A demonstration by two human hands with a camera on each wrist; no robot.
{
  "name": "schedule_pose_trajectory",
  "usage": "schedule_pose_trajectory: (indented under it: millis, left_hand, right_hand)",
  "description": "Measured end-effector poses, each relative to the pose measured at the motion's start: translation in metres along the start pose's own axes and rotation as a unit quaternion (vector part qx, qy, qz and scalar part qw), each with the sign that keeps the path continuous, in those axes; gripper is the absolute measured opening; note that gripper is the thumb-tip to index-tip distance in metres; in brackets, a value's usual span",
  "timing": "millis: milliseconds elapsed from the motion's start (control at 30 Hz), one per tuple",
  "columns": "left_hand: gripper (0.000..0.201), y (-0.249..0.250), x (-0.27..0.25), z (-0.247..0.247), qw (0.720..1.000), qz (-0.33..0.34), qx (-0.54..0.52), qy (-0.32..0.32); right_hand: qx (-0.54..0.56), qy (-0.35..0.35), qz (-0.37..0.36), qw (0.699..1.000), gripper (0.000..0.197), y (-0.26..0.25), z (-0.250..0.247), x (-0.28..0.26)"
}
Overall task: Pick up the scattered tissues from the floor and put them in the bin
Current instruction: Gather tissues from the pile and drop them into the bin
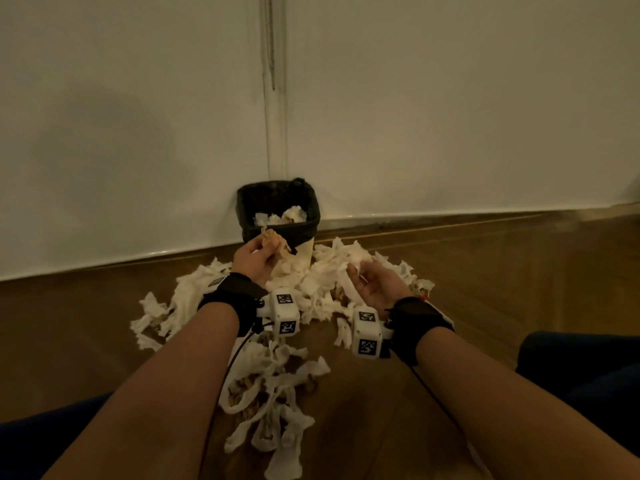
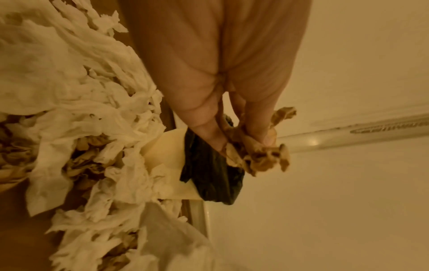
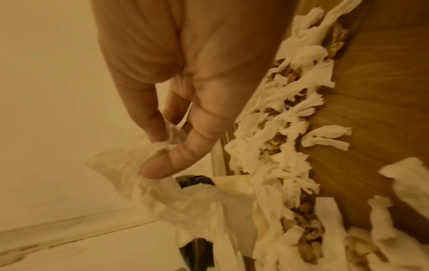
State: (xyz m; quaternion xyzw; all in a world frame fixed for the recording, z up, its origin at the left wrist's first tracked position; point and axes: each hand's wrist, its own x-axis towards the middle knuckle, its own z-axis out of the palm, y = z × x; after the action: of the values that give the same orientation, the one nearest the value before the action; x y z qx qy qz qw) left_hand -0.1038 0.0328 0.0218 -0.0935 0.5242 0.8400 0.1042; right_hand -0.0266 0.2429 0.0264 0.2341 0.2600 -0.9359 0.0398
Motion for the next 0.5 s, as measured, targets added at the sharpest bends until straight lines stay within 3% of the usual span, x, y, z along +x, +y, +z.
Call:
schedule_pose_trajectory:
  millis: [233,333,500]
  left_hand:
    - [0.037,0.048,-0.014,0.012,0.999,0.037,-0.037,0.015]
    - [0.038,0.065,-0.01,0.016,0.997,0.057,-0.036,0.041]
    - [0.036,0.087,0.008,0.014,0.993,0.088,-0.011,0.083]
  right_hand:
    - [0.012,-0.057,-0.019,0.998,0.01,-0.026,0.056,-0.008]
    - [0.005,-0.072,-0.018,0.997,0.03,-0.029,0.076,0.002]
    - [-0.001,-0.101,-0.016,0.995,0.036,-0.029,0.118,0.023]
